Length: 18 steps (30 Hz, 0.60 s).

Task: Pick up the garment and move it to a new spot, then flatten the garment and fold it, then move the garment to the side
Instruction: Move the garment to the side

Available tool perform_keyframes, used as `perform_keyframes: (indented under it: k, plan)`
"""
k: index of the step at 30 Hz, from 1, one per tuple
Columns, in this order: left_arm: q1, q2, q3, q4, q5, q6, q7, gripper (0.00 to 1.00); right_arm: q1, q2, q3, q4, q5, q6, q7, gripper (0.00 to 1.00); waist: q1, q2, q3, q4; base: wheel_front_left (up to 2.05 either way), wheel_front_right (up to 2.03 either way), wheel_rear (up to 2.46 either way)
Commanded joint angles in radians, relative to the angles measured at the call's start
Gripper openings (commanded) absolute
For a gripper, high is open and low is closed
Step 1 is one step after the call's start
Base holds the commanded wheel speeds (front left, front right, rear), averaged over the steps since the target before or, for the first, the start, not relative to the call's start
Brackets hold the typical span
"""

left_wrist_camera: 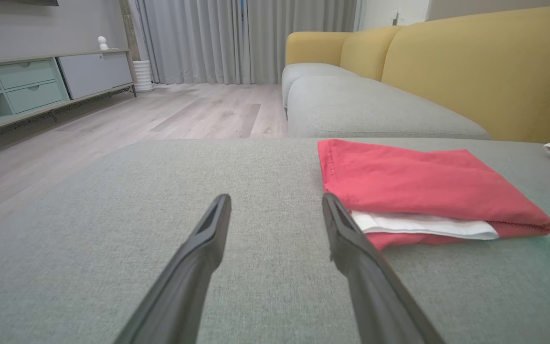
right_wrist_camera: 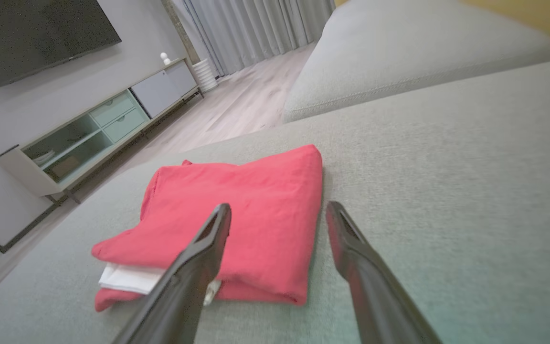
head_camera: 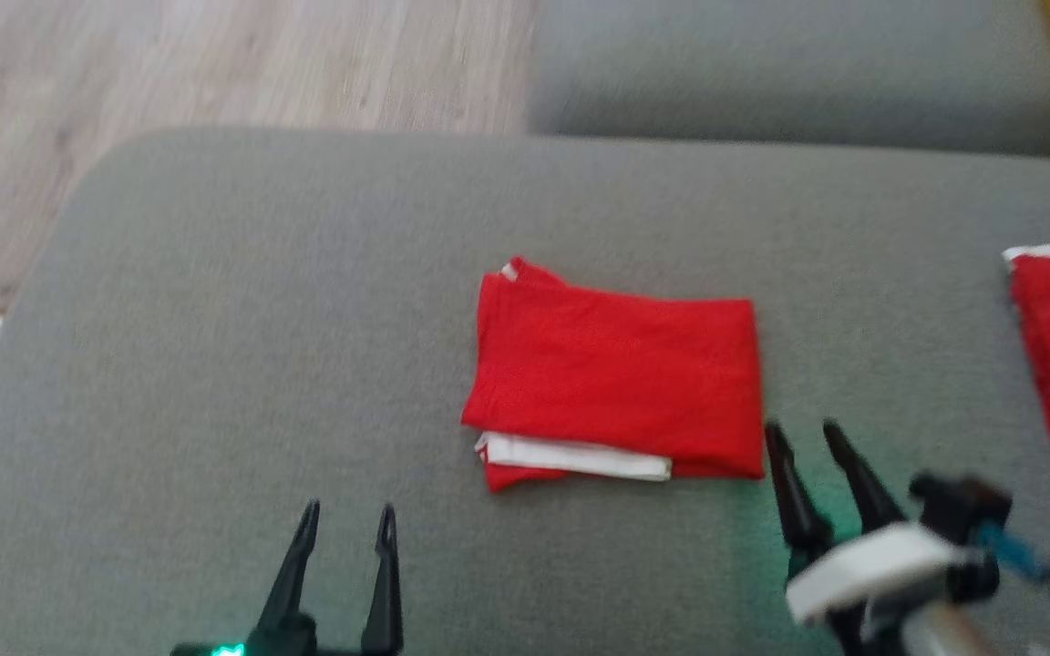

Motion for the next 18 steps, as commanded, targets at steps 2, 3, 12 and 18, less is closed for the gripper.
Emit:
perform_keyframes:
  k: [2,3,12,18]
  plan:
    - [-0.073,-0.020,0.021,-0.023,-0.010,0.005,-0.010,1.00,-0.091,-0.027,0.025,0.000,0.082,-0.001,0.065,1.00,-0.0002,0.0000,0.052,0.033,0.00,0.00,0.00]
    - [-0.079,-0.021,0.018,-0.014,-0.012,0.005,-0.010,1.00,-0.110,-0.031,0.021,0.012,0.118,-0.001,0.099,1.00,-0.0002,0.0000,0.058,0.038,0.00,0.00,0.00]
    - [-0.131,-0.025,0.004,-0.007,-0.019,0.018,-0.010,1.00,-0.206,-0.046,-0.044,0.110,0.387,-0.001,0.359,1.00,-0.0002,0.0000,0.091,0.059,0.00,0.00,0.00]
    - [-0.145,-0.026,-0.001,-0.017,-0.023,0.027,-0.010,1.00,-0.222,-0.026,-0.062,0.118,0.467,-0.001,0.415,0.25,-0.0002,0.0000,0.103,0.063,0.00,0.00,0.00]
